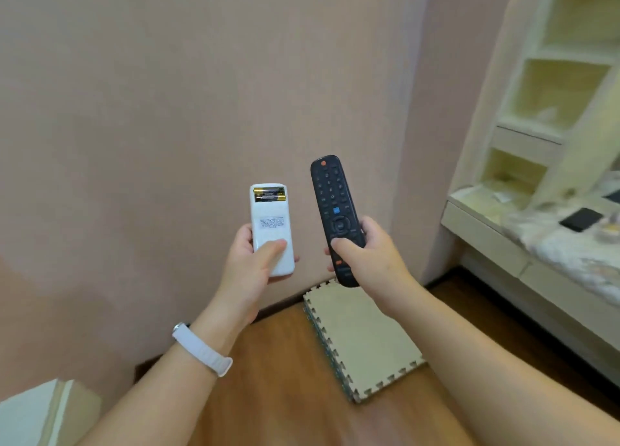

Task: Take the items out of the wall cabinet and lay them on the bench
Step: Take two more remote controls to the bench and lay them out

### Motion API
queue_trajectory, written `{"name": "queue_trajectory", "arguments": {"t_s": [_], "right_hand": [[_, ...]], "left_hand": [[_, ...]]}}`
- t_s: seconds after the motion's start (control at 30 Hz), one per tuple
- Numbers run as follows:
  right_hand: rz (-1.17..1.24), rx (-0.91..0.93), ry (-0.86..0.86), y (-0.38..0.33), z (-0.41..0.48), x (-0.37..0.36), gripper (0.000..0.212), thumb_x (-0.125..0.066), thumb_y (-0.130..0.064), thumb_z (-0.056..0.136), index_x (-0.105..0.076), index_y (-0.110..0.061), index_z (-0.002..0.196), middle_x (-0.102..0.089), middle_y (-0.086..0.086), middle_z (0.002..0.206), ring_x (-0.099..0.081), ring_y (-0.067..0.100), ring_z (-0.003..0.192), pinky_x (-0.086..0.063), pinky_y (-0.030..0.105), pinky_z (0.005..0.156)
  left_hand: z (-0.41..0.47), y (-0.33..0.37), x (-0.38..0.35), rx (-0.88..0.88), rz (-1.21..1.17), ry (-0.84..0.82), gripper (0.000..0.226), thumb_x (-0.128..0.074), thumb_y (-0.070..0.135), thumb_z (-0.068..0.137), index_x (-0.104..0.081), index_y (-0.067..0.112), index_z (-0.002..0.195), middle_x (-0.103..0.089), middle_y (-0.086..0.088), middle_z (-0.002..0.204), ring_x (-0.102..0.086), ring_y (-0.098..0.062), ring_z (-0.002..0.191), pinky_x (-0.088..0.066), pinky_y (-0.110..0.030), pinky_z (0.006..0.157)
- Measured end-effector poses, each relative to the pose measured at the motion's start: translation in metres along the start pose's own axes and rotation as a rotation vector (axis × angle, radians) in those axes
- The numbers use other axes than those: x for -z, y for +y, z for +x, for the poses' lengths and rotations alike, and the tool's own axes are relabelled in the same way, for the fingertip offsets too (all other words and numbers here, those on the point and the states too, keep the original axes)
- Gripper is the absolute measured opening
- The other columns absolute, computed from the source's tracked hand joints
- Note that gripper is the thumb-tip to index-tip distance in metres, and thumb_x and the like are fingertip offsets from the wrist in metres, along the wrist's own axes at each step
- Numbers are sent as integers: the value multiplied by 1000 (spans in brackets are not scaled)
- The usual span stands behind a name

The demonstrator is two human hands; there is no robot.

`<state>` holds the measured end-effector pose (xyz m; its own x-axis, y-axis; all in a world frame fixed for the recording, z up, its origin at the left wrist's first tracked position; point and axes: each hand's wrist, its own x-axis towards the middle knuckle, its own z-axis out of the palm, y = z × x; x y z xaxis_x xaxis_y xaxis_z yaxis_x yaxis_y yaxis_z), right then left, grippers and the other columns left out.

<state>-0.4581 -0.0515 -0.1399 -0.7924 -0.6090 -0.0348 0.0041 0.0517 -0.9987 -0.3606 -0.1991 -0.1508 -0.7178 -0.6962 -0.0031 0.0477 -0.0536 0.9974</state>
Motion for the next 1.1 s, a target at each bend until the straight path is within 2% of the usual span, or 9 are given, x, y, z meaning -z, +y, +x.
{"name": "queue_trajectory", "arguments": {"t_s": [0.17,0.27,0.33,0.47,0.63,0.8,0.87,0.97,1.1], "right_hand": [[-18,10,198,4,-21,102,17,-60,-16,90,-55,-25,104,-72,9,93,-72,25,78,-60,41,69],[24,-11,326,10,-32,151,19,-60,-14,87,-57,-21,105,-72,14,95,-71,31,78,-59,47,73],[34,-28,392,16,-38,179,20,-59,-14,89,-56,-21,107,-72,14,96,-70,24,72,-58,43,71],[15,-77,519,26,-46,229,18,-58,-15,92,-56,-23,108,-72,11,95,-70,18,69,-56,33,63],[12,-128,696,39,-41,289,20,-59,-16,93,-55,-27,110,-71,11,96,-68,18,71,-57,29,60],[2,-191,888,42,-22,347,19,-59,-18,93,-55,-28,109,-70,9,93,-69,18,69,-58,37,64],[-7,-208,942,42,-13,367,18,-59,-17,94,-54,-26,108,-70,11,96,-69,18,69,-58,39,65],[-9,-232,1038,44,-3,393,16,-59,-17,93,-54,-24,107,-70,10,94,-68,18,68,-59,44,68],[-69,-266,1122,52,-8,420,14,-59,-15,93,-54,-21,105,-69,15,94,-65,15,68,-57,36,66]], "left_hand": [[-3,-3,-106,37,-21,-211,27,-53,4,94,-49,14,119,-67,-7,107,-73,-18,72,-54,-28,55],[-2,-9,-158,58,-25,-331,26,-52,4,94,-50,16,117,-67,-6,105,-72,-17,71,-55,-32,60],[3,-16,-190,76,-32,-396,25,-53,4,94,-52,18,115,-67,-6,104,-72,-18,72,-55,-35,63],[15,-35,-254,138,-56,-508,28,-54,4,92,-52,16,118,-68,-7,104,-71,-20,71,-52,-27,52],[39,-62,-340,197,-58,-684,34,-56,8,92,-51,19,124,-66,-9,110,-72,-21,76,-52,-27,56],[68,-74,-424,281,-105,-847,25,-57,9,92,-54,28,109,-66,-8,110,-70,-29,92,-53,-32,65],[82,-80,-454,282,-107,-910,26,-57,9,92,-55,28,110,-67,-8,112,-67,-31,98,-53,-35,69],[100,-92,-498,294,-110,-996,29,-58,8,91,-55,26,114,-67,-9,113,-68,-29,96,-53,-34,70],[105,-111,-552,325,-99,-1116,35,-60,10,90,-54,24,122,-66,-8,118,-66,-29,102,-57,-37,75]]}}
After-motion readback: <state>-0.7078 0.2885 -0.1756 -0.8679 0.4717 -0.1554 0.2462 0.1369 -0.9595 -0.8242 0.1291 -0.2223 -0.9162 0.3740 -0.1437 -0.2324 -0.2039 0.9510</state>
